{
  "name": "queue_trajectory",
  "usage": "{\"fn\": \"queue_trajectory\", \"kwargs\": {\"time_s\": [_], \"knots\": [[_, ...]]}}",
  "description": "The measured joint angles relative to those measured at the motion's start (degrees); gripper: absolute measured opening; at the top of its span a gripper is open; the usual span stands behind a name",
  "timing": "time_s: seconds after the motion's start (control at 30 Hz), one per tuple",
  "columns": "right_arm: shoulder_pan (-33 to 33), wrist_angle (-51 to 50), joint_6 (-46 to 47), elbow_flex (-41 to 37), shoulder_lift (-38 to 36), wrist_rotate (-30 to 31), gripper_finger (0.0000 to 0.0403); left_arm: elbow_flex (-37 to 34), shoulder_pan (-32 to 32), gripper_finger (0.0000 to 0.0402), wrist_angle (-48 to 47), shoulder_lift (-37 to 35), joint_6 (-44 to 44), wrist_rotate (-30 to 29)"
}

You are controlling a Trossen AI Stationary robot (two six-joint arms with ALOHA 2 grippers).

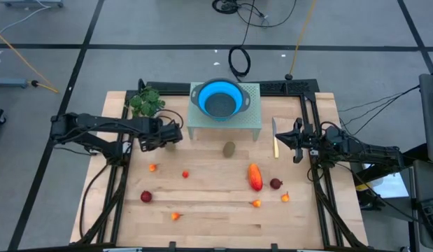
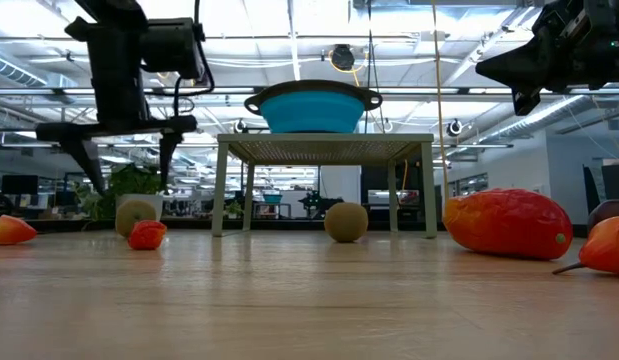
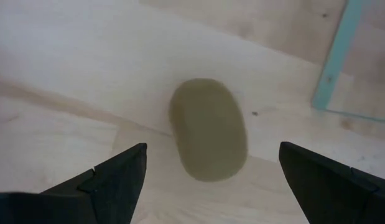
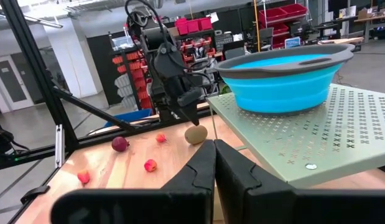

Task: Pick & Place Fruit
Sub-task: Put the kiwi into the colander on the shelf

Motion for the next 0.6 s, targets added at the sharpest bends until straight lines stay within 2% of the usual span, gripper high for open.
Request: {"fn": "queue_trajectory", "kwargs": {"time_s": [0.17,0.6], "knots": [[0.0,0.0,0.0,0.0,0.0,0.0,0.0000,0.0,0.0,0.0365,2.6,0.6,1.5,-2.3],[0.0,0.2,0.4,0.0,0.0,0.0,0.0000,0.0,0.6,0.0365,3.8,10.2,0.8,-0.9]]}}
